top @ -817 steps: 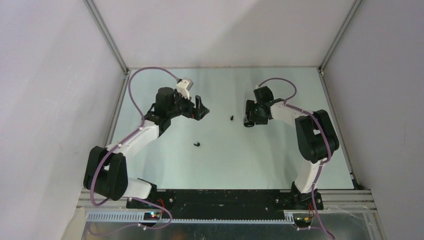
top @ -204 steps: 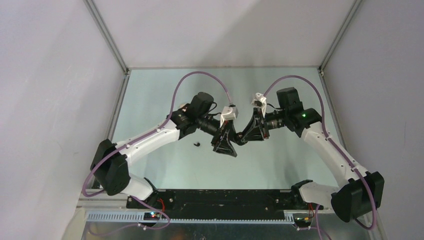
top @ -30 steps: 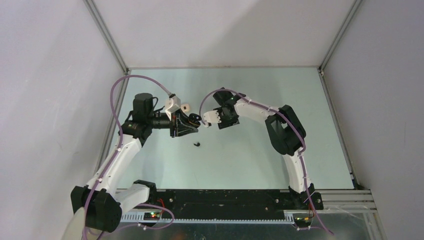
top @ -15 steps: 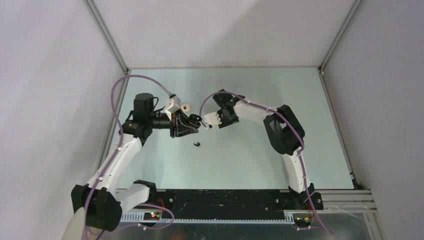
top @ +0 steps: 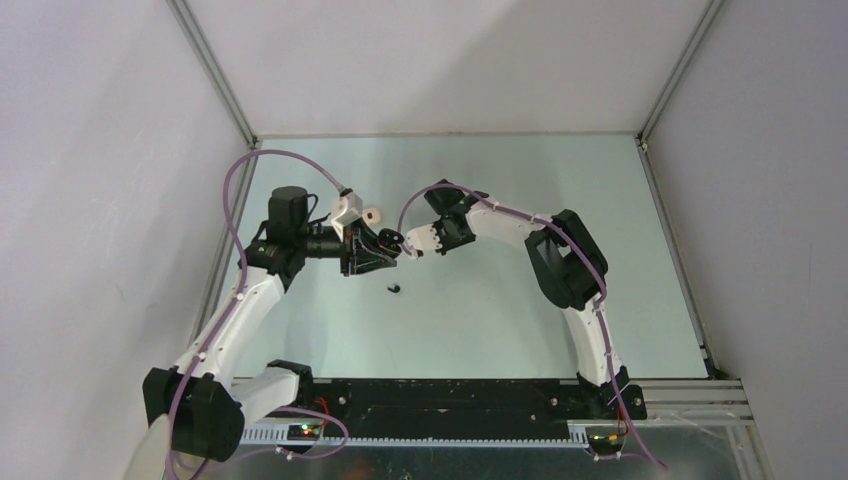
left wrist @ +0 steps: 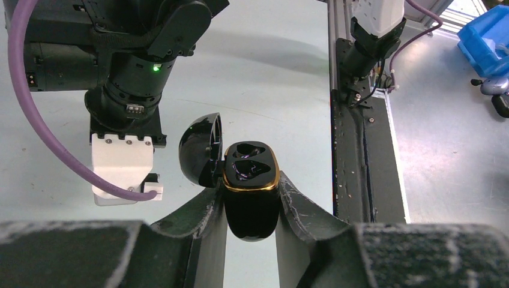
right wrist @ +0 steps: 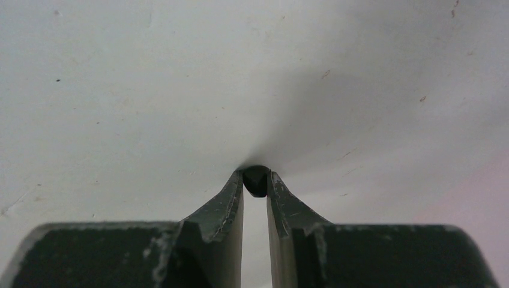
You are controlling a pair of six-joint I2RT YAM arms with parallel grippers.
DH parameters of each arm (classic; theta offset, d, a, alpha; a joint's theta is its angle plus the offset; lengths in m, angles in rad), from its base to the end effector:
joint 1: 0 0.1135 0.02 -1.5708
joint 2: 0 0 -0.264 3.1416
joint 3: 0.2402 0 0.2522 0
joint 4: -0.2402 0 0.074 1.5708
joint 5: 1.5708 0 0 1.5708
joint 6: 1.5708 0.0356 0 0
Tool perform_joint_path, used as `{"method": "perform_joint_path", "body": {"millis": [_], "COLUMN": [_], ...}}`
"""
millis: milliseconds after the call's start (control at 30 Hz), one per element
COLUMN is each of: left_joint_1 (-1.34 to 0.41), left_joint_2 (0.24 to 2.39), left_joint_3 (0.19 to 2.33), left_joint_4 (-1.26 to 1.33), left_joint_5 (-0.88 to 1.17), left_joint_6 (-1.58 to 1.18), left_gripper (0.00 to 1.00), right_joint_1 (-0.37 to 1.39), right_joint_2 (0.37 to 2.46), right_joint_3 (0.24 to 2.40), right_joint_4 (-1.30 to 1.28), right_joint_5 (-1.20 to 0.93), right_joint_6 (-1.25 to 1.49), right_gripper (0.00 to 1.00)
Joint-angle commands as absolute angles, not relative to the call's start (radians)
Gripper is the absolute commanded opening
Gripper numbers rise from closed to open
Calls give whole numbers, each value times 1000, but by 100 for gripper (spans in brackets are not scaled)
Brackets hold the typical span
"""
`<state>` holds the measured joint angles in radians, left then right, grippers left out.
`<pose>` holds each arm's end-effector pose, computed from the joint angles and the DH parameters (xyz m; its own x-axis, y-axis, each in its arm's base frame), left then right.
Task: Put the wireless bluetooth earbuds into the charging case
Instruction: Pick up the earbud from the center of the board.
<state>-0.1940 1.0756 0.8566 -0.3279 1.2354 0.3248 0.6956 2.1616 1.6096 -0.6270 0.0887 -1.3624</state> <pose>0.2093 -0.0754 0.3066 -0.2108 0.1485 -0.9662 0.9730 0.1267 -0.1928 0.3466 0.2852 0.1542 0.4523 -0.8919 0.0011 -0.8208 -0.4168 -0.3905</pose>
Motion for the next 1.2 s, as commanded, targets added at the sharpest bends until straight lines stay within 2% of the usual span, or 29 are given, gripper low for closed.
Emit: {"method": "perform_joint_path", "body": {"millis": [0,167,300,600,767,867,967,1067,1167], "left_joint_1": [-191,-195,-207,-295,-332,-336,-338,-337,-338], "left_joint_2": [1078,1078,1077,1080,1086,1096,1154,1247,1282], "left_joint_3": [884,885,885,872,824,802,852,931,949], "left_joint_4": [-333,-336,-353,-314,-109,52,90,47,123], "left_joint_5": [1269,1272,1266,1182,1051,904,808,728,673], "left_joint_6": [356,365,385,385,198,90,64,46,-25], "left_gripper": [0,0,0,0,1,1,0,0,0], "right_joint_1": [695,679,646,491,415,379,346,333,332], "right_joint_2": [2153,2075,2008,1810,1671,1553,1467,1436,1415], "right_joint_3": [1621,1666,1717,1749,1654,1540,1455,1430,1413], "right_joint_4": [-605,-663,-746,-808,-662,-489,-358,-238,-122], "right_joint_5": [74,18,-109,-504,-607,-650,-695,-738,-770], "right_joint_6": [-1317,-1199,-1008,-544,-239,-40,112,276,392], "right_gripper": [16,14,12,12,12,12,12,12,12]}}
